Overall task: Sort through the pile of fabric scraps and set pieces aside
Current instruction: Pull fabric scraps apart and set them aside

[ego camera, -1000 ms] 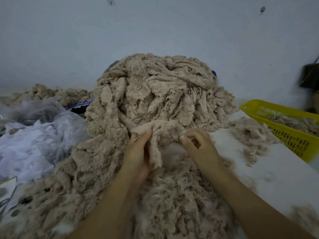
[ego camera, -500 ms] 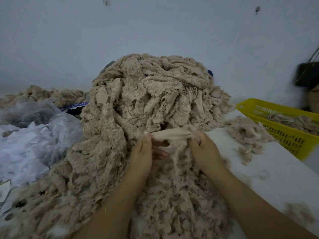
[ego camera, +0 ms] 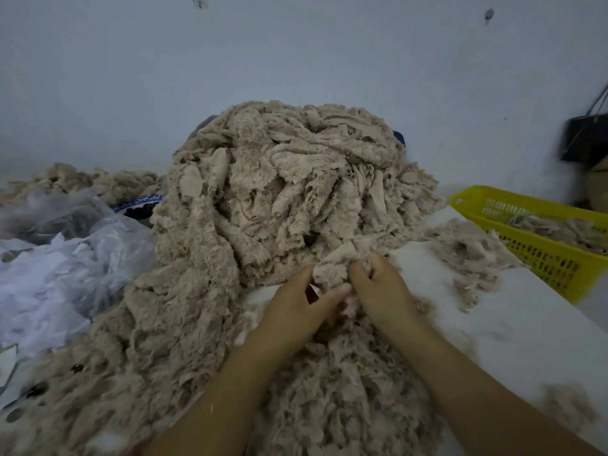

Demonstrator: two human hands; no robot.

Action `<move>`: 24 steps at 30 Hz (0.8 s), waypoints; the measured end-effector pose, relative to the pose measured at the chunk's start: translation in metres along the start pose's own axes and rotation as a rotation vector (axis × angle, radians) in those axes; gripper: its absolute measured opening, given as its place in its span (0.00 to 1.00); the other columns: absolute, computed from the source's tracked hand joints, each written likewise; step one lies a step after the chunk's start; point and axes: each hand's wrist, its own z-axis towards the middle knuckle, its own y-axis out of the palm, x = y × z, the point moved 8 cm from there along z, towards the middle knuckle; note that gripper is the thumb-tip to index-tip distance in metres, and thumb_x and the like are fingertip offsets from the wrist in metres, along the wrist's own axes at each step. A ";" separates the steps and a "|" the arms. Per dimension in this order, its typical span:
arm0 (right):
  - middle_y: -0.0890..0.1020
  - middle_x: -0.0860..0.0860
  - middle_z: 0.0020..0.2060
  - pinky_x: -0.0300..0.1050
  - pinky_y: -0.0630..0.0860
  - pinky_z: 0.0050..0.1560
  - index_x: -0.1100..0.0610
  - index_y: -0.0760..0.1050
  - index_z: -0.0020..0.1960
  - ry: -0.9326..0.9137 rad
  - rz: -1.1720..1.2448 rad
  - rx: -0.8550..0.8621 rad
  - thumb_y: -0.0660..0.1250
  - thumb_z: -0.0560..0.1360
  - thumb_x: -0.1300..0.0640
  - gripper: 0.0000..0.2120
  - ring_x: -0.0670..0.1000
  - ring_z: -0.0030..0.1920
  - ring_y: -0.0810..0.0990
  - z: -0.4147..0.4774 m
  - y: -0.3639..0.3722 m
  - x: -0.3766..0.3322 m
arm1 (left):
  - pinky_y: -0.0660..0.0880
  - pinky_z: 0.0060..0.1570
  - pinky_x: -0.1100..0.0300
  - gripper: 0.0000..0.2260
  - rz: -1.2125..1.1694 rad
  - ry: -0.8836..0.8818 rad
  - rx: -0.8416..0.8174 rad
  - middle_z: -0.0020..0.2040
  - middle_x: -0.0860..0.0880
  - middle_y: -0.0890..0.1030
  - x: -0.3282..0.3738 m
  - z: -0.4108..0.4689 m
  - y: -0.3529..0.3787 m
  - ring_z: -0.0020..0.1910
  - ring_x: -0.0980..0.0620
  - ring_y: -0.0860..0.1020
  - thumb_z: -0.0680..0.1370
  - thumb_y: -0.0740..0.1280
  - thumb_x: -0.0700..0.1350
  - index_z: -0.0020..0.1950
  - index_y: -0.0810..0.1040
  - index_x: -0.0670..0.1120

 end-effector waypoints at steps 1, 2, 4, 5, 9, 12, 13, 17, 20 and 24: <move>0.72 0.45 0.30 0.28 0.65 0.25 0.49 0.65 0.44 0.009 -0.013 -0.032 0.59 0.82 0.50 0.08 0.35 0.26 0.72 -0.001 0.004 0.000 | 0.73 0.38 0.74 0.06 0.026 -0.002 0.040 0.44 0.63 0.82 -0.002 0.001 -0.003 0.39 0.67 0.78 0.80 0.64 0.61 0.55 0.75 0.65; 0.74 0.45 0.33 0.29 0.65 0.26 0.52 0.70 0.50 0.015 -0.023 -0.060 0.58 0.82 0.50 0.07 0.35 0.28 0.72 -0.001 0.007 0.001 | 0.71 0.33 0.73 0.05 0.032 -0.007 0.087 0.38 0.59 0.81 -0.003 0.001 -0.008 0.33 0.64 0.76 0.82 0.62 0.54 0.54 0.77 0.62; 0.78 0.47 0.50 0.32 0.69 0.38 0.55 0.69 0.70 0.046 -0.017 -0.057 0.56 0.83 0.49 0.19 0.40 0.46 0.78 0.002 0.004 0.004 | 0.68 0.33 0.75 0.11 0.015 -0.051 0.150 0.37 0.61 0.79 -0.011 0.002 -0.017 0.34 0.67 0.75 0.84 0.58 0.46 0.62 0.78 0.52; 0.77 0.49 0.61 0.37 0.71 0.46 0.53 0.62 0.77 0.070 0.006 -0.029 0.56 0.83 0.49 0.23 0.48 0.58 0.78 0.003 0.000 0.006 | 0.71 0.43 0.75 0.14 -0.022 -0.101 0.167 0.44 0.62 0.80 -0.017 0.003 -0.020 0.43 0.69 0.77 0.85 0.57 0.45 0.68 0.75 0.49; 0.72 0.51 0.69 0.43 0.72 0.56 0.50 0.54 0.80 0.141 0.164 0.060 0.55 0.84 0.51 0.26 0.54 0.65 0.74 0.008 -0.014 0.019 | 0.70 0.33 0.58 0.17 -0.300 -0.176 0.142 0.31 0.52 0.77 -0.021 0.002 -0.015 0.29 0.54 0.72 0.86 0.54 0.46 0.47 0.82 0.50; 0.75 0.53 0.59 0.41 0.67 0.49 0.52 0.57 0.79 0.167 0.228 0.143 0.54 0.84 0.50 0.24 0.50 0.52 0.72 0.014 -0.022 0.026 | 0.65 0.23 0.66 0.19 -0.572 -0.185 0.324 0.26 0.51 0.74 -0.024 0.002 -0.030 0.22 0.56 0.67 0.86 0.53 0.42 0.43 0.80 0.44; 0.75 0.55 0.64 0.45 0.66 0.52 0.52 0.55 0.80 0.191 0.263 0.177 0.53 0.84 0.50 0.25 0.50 0.54 0.70 0.014 -0.026 0.028 | 0.64 0.22 0.66 0.18 -0.671 -0.203 0.399 0.25 0.51 0.74 -0.030 0.001 -0.038 0.22 0.56 0.67 0.86 0.53 0.42 0.43 0.79 0.42; 0.69 0.54 0.74 0.57 0.72 0.66 0.51 0.50 0.81 0.287 0.469 0.332 0.54 0.84 0.50 0.28 0.57 0.67 0.73 0.021 -0.044 0.047 | 0.65 0.26 0.62 0.19 -0.879 -0.274 0.561 0.27 0.50 0.75 -0.048 0.000 -0.058 0.22 0.56 0.68 0.87 0.53 0.48 0.46 0.79 0.42; 0.77 0.52 0.59 0.53 0.77 0.51 0.51 0.52 0.81 0.258 0.457 0.333 0.56 0.84 0.50 0.27 0.52 0.50 0.79 0.020 -0.046 0.046 | 0.73 0.35 0.67 0.10 -0.436 -0.247 0.412 0.46 0.52 0.80 -0.036 0.005 -0.050 0.36 0.59 0.76 0.85 0.57 0.43 0.59 0.77 0.46; 0.78 0.50 0.47 0.46 0.72 0.40 0.52 0.55 0.79 0.153 0.301 0.222 0.56 0.83 0.51 0.26 0.51 0.42 0.76 0.015 -0.033 0.027 | 0.64 0.51 0.81 0.19 -0.046 0.006 0.085 0.67 0.72 0.61 -0.007 0.005 -0.015 0.64 0.74 0.62 0.81 0.61 0.52 0.72 0.64 0.62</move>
